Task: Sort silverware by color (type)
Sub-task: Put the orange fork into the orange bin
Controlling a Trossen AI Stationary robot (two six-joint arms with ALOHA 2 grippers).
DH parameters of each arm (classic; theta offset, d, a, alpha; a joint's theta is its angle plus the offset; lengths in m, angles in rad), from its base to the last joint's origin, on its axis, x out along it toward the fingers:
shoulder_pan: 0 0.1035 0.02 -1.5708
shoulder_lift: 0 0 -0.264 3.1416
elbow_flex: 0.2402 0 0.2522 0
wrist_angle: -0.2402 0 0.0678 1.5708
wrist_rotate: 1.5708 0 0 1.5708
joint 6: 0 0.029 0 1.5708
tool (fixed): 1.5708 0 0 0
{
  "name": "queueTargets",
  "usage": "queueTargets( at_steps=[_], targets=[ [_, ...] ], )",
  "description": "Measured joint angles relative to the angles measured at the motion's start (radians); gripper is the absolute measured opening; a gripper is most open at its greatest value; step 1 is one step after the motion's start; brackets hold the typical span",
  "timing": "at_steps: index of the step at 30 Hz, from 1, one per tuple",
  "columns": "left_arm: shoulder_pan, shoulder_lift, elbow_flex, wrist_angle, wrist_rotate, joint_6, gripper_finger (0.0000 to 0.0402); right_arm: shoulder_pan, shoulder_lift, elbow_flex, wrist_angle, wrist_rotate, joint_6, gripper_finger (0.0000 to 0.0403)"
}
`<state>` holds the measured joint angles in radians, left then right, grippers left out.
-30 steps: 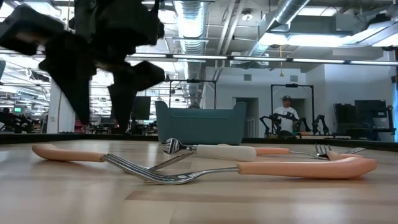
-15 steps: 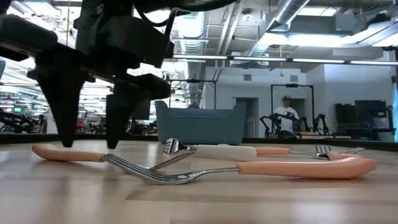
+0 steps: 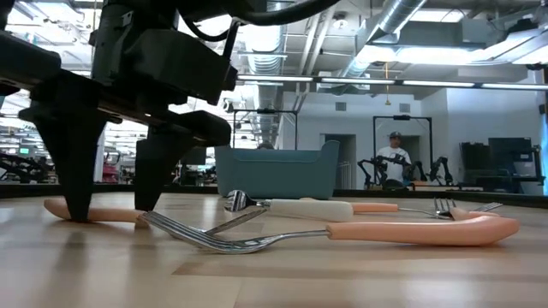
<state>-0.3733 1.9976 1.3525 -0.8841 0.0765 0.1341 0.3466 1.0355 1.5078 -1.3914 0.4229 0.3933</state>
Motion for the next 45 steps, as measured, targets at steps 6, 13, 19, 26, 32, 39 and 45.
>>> queueTargets(
  at_steps=[6,13,19,26,32,39,45],
  targets=[
    [0.0,0.001,0.0,0.004,-0.022,0.0,0.0124,0.0,0.0,0.0,0.0,0.003,0.0,0.0157],
    [0.001,0.001,0.0,0.004,-0.029,0.0,0.0027,0.0,0.0,0.0,0.0,0.003,0.0,0.0157],
    [0.0,-0.005,0.0,0.0,-0.044,0.012,0.0026,0.0,0.0,0.0,0.0,0.003,0.0,0.0157],
    [0.0,-0.032,0.0,-0.013,-0.103,0.016,0.0026,0.0,0.0,0.0,0.0,0.003,0.0,0.0157],
    [-0.001,-0.098,-0.001,-0.071,-0.232,0.016,0.0026,0.0,0.0,0.0,0.0,0.003,0.0,0.0157],
    [0.008,-0.237,-0.012,-0.101,-0.242,0.018,0.0026,0.0,0.0,0.0,0.001,0.003,0.0,0.0157],
    [0.026,-0.426,-0.132,0.004,-0.243,-0.03,0.0026,0.0,0.0,-0.006,0.039,0.007,-0.008,0.0157]
  ],
)
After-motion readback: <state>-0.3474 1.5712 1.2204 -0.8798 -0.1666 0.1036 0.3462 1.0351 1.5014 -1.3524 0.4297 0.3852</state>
